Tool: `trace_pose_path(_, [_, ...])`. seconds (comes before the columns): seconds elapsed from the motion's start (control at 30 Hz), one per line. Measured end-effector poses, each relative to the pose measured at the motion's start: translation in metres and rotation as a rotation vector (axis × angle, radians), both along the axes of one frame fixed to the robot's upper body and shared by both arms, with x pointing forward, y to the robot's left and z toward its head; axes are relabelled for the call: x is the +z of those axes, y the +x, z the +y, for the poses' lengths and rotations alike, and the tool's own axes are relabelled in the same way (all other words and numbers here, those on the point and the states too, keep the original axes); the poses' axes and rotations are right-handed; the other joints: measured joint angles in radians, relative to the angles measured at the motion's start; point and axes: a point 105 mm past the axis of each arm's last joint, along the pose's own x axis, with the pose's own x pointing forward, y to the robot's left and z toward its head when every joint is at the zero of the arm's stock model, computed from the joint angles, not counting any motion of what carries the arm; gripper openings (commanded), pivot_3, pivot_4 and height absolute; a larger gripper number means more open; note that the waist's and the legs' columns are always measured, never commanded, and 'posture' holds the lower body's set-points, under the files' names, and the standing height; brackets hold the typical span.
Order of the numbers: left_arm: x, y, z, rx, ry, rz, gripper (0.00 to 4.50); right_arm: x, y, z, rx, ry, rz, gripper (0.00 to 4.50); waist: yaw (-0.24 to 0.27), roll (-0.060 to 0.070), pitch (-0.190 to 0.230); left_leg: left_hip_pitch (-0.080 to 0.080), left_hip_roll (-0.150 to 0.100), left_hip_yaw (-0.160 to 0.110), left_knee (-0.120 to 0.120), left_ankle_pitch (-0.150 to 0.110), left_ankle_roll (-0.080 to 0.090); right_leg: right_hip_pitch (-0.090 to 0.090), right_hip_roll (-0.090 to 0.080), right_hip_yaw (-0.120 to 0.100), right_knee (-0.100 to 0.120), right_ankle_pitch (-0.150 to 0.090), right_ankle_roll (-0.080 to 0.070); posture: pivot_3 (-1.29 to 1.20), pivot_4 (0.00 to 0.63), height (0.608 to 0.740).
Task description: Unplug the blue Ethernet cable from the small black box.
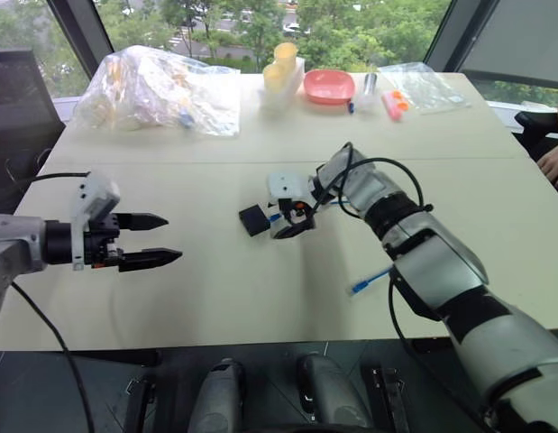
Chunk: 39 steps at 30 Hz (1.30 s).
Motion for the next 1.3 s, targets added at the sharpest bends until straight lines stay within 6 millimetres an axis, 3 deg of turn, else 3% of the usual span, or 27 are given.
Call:
trace_pose_path(0.03, [0.0,-0.002,0.001,0.007,0.004,-0.005,4.48,0.0,0.0,0.0,-0.006,-0.004,0.012,4.19,-0.001,0.0,0.0,0.0,0.0,0.0,0.0,0.0,0.0,0.0,0.0,0.0,0.0,0.0,0.0,0.0,0.15,0.74])
trace_pose_path(0.13, [-0.001,-0.005,0.0,0.024,0.004,-0.014,4.5,-0.002,-0.001,-0.001,0.0,-0.03,0.028,3.37,0.002,0.0,0.0,0.0,0.0,0.0,0.0,0.0,0.0,0.0,0.0,0.0,0.001,0.0,0.0,0.0,0.15,0.74])
trace_pose_path(0.3, [-0.002,-0.006,-0.01,0.046,-0.035,-0.033,4.5,-0.006,-0.005,0.0,0.035,-0.065,0.045,0.83,-0.001,0.0,0.0,0.004,0.0,-0.001,0.001,0.0,-0.001,0.003,0.0,0.0,0.002,0.0,-0.001,0.0,0.15,0.74])
trace_pose_path(0.37, [-0.001,-0.007,-0.012,0.049,-0.034,-0.036,4.5,-0.006,-0.005,0.0,0.038,-0.068,0.046,0.1,-0.002,0.0,0.0,0.004,0.0,-0.001,0.001,0.001,-0.002,0.003,0.0,0.0,0.003,0.001,-0.001,0.0,0.15,0.74])
trace_pose_path(0.47, [0.002,-0.007,-0.012,0.059,-0.039,-0.048,4.5,-0.005,-0.002,0.002,0.038,-0.067,-0.002,0.04,-0.002,0.0,0.0,0.006,0.0,-0.001,0.001,0.001,-0.002,0.004,0.0,0.0,0.003,0.001,-0.002,0.0,0.15,0.74])
trace_pose_path(0.6, [0.012,0.004,-0.011,0.091,-0.074,-0.1,4.5,0.003,0.016,0.003,0.001,-0.052,-0.209,0.04,0.0,0.0,0.0,0.006,0.0,-0.001,0.001,0.002,-0.003,0.004,0.0,0.0,0.003,0.001,-0.002,0.0,0.15,0.74])
trace_pose_path(0.73, [0.041,0.039,-0.003,0.131,-0.254,-0.168,4.5,0.054,0.038,-0.004,0.005,0.046,-0.575,0.04,0.006,0.0,0.0,0.0,-0.004,-0.002,0.001,0.004,-0.007,0.0,0.0,0.0,0.003,0.002,0.001,0.0,0.15,0.74])
trace_pose_path(0.83, [0.058,0.072,-0.012,0.078,-0.433,-0.14,4.5,0.099,0.031,-0.006,0.059,0.165,-0.771,0.04,0.01,-0.001,-0.001,0.0,-0.005,-0.003,0.0,0.004,-0.006,0.001,0.001,-0.001,0.003,0.005,0.006,0.0,0.15,0.74])
trace_pose_path(0.9, [0.067,0.089,-0.02,0.031,-0.523,-0.115,4.5,0.103,0.018,-0.002,0.11,0.196,-0.802,0.04,0.006,-0.002,-0.001,0.0,-0.005,-0.003,0.001,0.004,-0.006,0.001,0.001,-0.001,0.003,0.005,0.007,0.0,0.15,0.74])
trace_pose_path(1.0, [0.074,0.113,-0.036,-0.028,-0.574,-0.089,4.5,0.094,0.008,-0.007,0.109,0.194,-0.787,0.04,0.002,-0.002,-0.001,0.0,-0.005,-0.002,0.001,0.003,-0.006,0.001,0.001,-0.001,0.003,0.005,0.007,0.0,0.15,0.74])
trace_pose_path(1.1, [0.066,0.132,-0.056,-0.064,-0.591,-0.038,4.5,0.104,0.005,-0.013,0.079,0.191,-0.812,0.04,0.001,-0.001,-0.001,0.0,-0.005,-0.002,0.001,0.003,-0.006,0.0,0.001,-0.001,0.003,0.005,0.007,0.0,0.15,0.74])
trace_pose_path(1.2, [0.056,0.136,-0.076,-0.14,-0.561,0.007,4.5,0.118,0.0,-0.008,0.073,0.217,-0.837,0.04,-0.004,-0.001,-0.001,0.0,-0.005,-0.002,0.001,0.003,-0.005,0.0,0.002,-0.001,0.003,0.005,0.007,0.0,0.15,0.74])
trace_pose_path(1.3, [0.05,0.137,-0.085,-0.176,-0.534,0.02,4.5,0.117,-0.001,-0.008,0.058,0.213,-0.827,0.04,-0.005,-0.001,-0.001,0.0,-0.005,-0.002,0.001,0.003,-0.005,-0.001,0.002,-0.001,0.004,0.005,0.007,0.0,0.15,0.74])
